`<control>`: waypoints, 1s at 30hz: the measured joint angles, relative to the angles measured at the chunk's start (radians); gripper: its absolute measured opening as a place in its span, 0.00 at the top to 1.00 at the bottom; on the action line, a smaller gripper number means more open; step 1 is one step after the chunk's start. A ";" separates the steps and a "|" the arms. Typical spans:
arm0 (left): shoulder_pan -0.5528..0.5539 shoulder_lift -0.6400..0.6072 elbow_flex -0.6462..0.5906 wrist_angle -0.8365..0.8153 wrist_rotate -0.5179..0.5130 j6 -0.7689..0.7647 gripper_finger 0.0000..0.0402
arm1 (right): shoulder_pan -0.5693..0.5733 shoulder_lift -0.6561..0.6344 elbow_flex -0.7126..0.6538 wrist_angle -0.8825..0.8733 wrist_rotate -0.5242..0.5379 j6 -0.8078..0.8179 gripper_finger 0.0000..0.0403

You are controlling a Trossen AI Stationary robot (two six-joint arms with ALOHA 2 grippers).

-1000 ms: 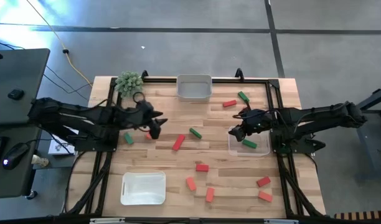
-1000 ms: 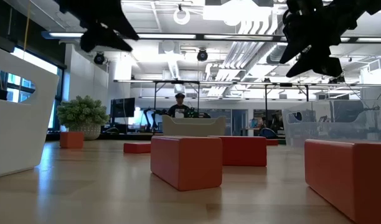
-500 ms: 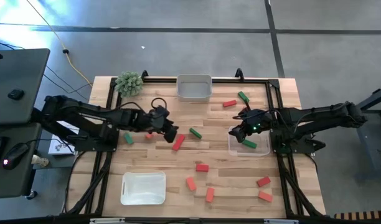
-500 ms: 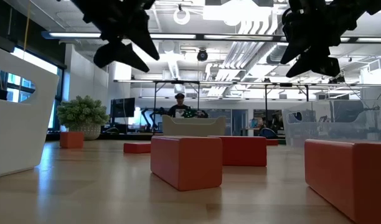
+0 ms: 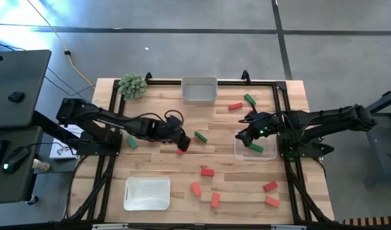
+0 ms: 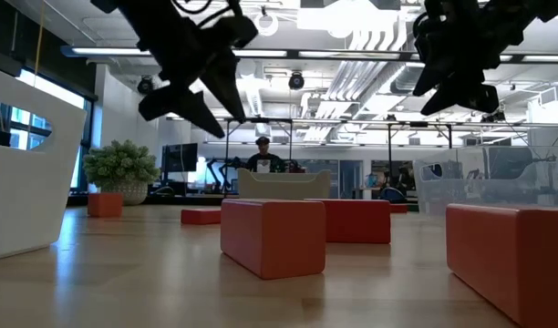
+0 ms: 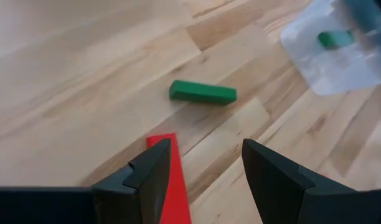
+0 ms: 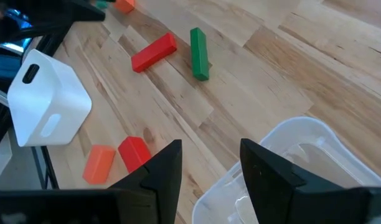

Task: Sort & place blocks by color
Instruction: Put the red wooden block into the white bin

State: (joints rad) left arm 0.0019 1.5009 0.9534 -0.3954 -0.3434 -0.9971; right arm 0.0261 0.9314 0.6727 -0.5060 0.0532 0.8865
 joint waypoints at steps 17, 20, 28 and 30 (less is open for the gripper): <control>-0.064 0.181 0.001 -0.001 -0.036 -0.084 0.54 | 0.000 0.000 0.000 0.000 0.000 -0.058 0.63; -0.070 0.206 0.001 0.001 -0.026 -0.092 0.54 | 0.000 0.000 0.000 0.000 0.000 -0.058 0.63; -0.070 0.242 0.002 0.010 -0.005 -0.094 0.54 | 0.000 0.001 0.000 -0.001 0.005 -0.058 0.63; -0.069 0.248 -0.002 -0.003 -0.002 -0.099 0.54 | 0.000 0.001 0.000 -0.001 0.008 -0.058 0.63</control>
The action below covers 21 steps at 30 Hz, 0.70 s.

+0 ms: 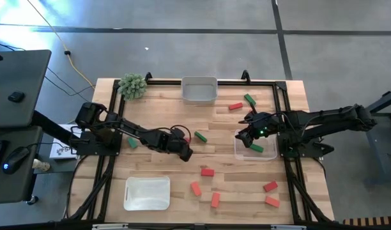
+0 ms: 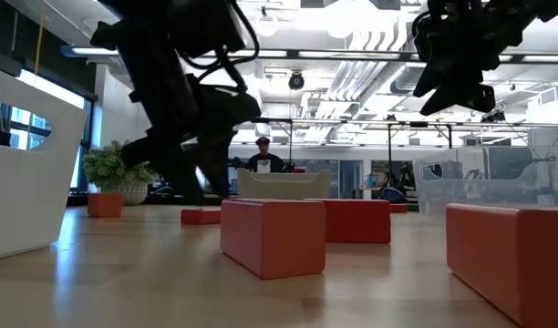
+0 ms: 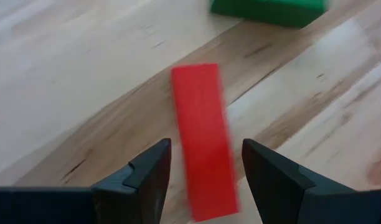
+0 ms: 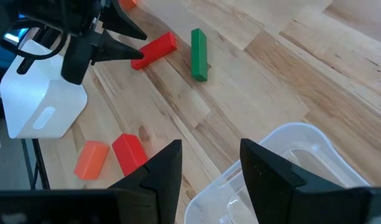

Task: Sort & place blocks by color
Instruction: Put the red wooden block into the white bin

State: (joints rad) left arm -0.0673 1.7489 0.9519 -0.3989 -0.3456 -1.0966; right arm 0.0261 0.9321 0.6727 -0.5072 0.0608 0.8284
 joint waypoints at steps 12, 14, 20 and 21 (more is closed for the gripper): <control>-0.007 0.068 0.003 0.049 0.017 -0.003 0.54 | 0.000 0.000 0.000 -0.012 0.000 0.000 0.63; -0.007 0.076 0.005 0.053 0.013 -0.007 0.54 | 0.000 0.000 0.000 -0.013 0.000 0.000 0.63; -0.008 0.082 0.005 0.050 0.005 -0.001 0.58 | 0.000 0.000 0.000 -0.012 0.000 0.001 0.63; -0.008 0.082 0.005 0.046 0.004 0.009 0.60 | 0.000 0.000 0.000 -0.012 0.000 0.001 0.63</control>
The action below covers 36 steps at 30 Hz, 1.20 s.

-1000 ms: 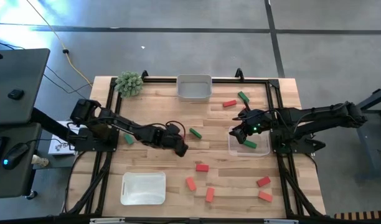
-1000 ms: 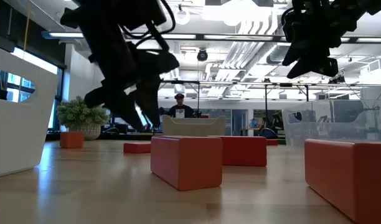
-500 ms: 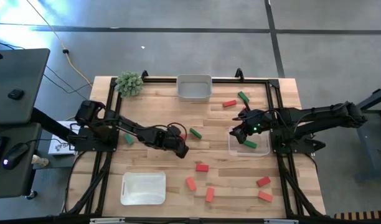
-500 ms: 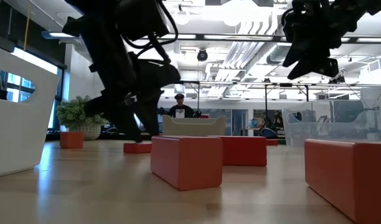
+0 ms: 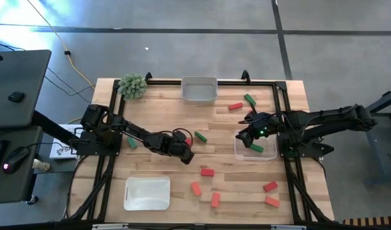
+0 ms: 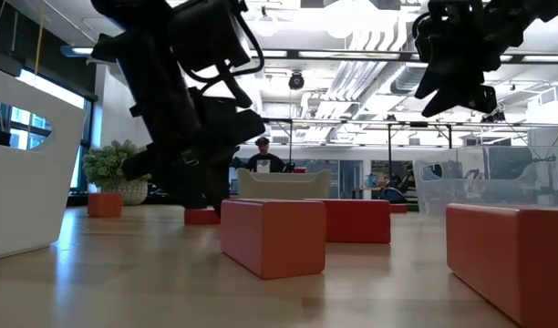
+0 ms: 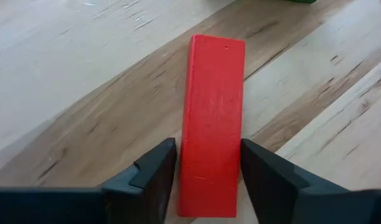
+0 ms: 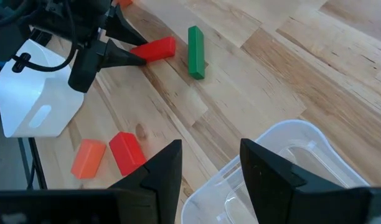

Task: Sort & place blocks by color
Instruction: Put the red wooden block into the white bin

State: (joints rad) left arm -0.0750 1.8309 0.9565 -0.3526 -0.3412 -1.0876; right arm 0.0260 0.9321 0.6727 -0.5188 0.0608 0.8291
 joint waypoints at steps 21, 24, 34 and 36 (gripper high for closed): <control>-0.038 -0.146 -0.006 -0.066 0.086 0.238 0.77 | 0.000 0.000 0.000 0.129 -0.009 0.064 0.63; -0.053 -0.203 -0.005 -0.076 0.085 0.266 0.77 | 0.000 0.000 0.000 0.182 -0.004 0.064 0.63; -0.086 -0.439 -0.005 -0.161 0.071 0.374 0.77 | 0.000 0.001 0.000 0.368 0.055 0.048 0.63; -0.095 -0.489 -0.004 -0.184 0.071 0.388 0.77 | 0.000 0.003 -0.001 0.397 0.064 0.016 0.63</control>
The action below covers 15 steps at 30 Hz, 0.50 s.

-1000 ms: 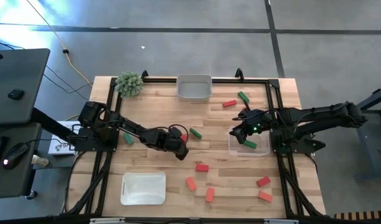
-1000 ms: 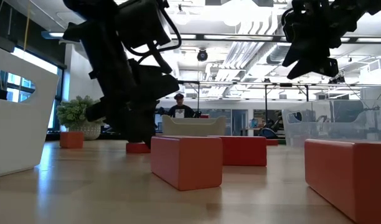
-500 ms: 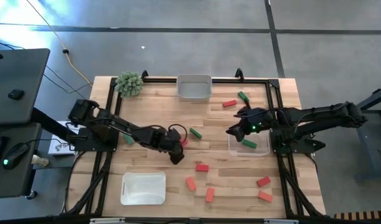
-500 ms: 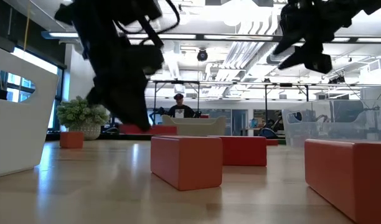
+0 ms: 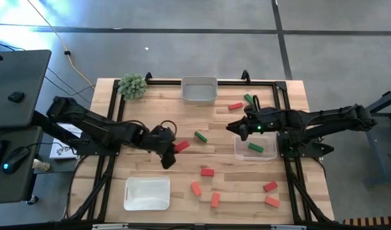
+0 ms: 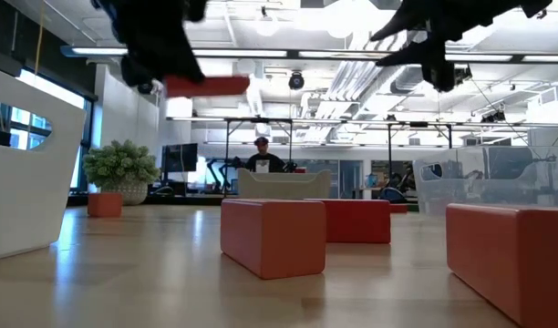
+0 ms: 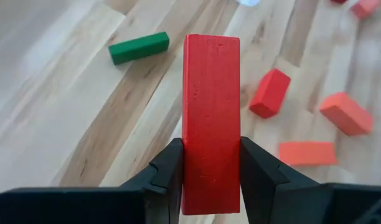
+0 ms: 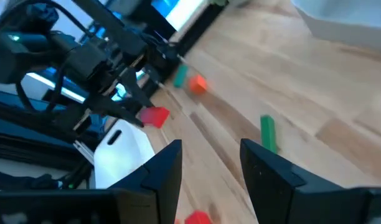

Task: Sort & place blocks by color
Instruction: Put the red wooden block into the white bin

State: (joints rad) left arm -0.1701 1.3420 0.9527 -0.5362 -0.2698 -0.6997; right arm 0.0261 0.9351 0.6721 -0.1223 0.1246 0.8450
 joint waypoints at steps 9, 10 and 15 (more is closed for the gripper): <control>-0.098 -0.178 -0.001 -0.099 0.015 0.048 0.77 | 0.000 0.008 0.000 0.153 0.033 -0.117 0.63; -0.114 -0.190 0.000 -0.102 0.025 0.049 0.77 | 0.000 0.007 0.000 0.163 0.032 -0.132 0.63; -0.228 -0.214 0.002 -0.139 0.027 -0.071 0.76 | 0.000 0.008 0.000 0.180 0.032 -0.149 0.63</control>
State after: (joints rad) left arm -0.3984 1.1278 0.9543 -0.6750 -0.2432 -0.7710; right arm 0.0261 0.9428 0.6720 0.0575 0.1566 0.6955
